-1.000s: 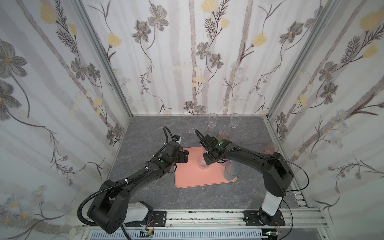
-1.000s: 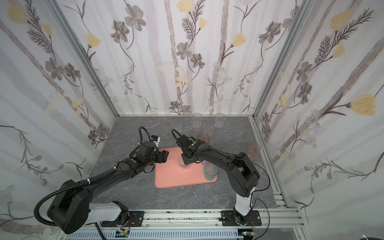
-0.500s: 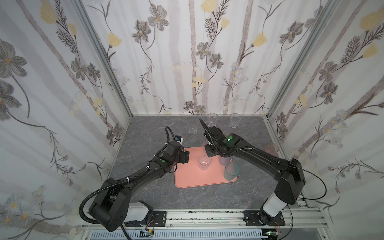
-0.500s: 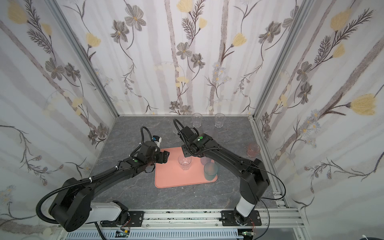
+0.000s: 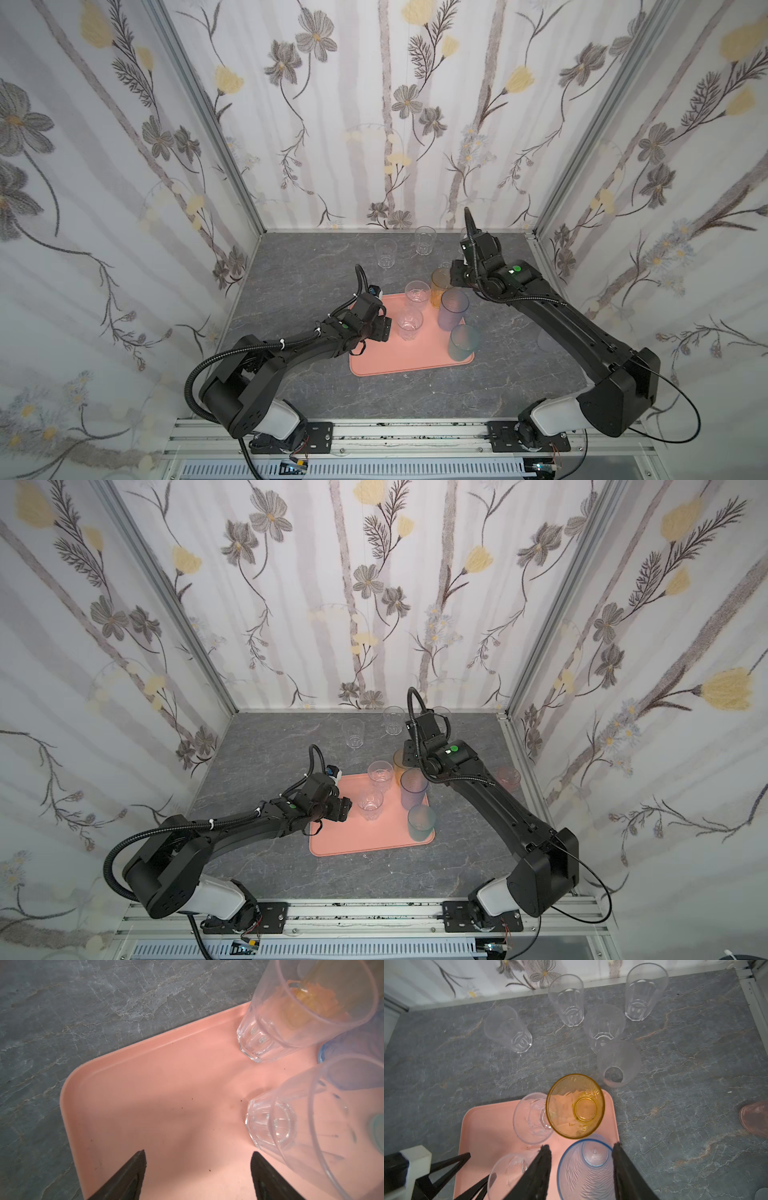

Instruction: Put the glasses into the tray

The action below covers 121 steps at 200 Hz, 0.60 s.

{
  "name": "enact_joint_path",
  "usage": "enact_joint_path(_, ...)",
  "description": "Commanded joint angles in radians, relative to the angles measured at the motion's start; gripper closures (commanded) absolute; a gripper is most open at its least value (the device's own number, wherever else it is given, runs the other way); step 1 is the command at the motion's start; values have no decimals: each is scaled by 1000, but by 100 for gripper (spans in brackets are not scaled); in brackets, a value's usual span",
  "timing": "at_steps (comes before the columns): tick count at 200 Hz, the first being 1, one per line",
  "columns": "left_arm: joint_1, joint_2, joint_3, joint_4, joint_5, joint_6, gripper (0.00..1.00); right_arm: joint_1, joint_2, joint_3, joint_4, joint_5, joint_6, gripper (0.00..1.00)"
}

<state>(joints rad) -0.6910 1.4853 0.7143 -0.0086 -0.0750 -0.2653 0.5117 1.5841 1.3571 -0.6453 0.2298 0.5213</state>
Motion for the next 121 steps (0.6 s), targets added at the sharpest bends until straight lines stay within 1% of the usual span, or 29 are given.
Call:
enact_joint_path(1,-9,19,8,9,-10,-20,18,-65,-53,-47,126,-67,73,43)
enact_joint_path(26,-27,47,14,13,-2,-32,18,-107,-83,-80,143,-71,80,39)
enact_joint_path(74,-56,103,34,19,0,-48,18,-121,-99,-135,177,-82,99,39)
enact_joint_path(121,-78,144,90,22,6,-50,19,-131,-95,-172,202,-99,105,39)
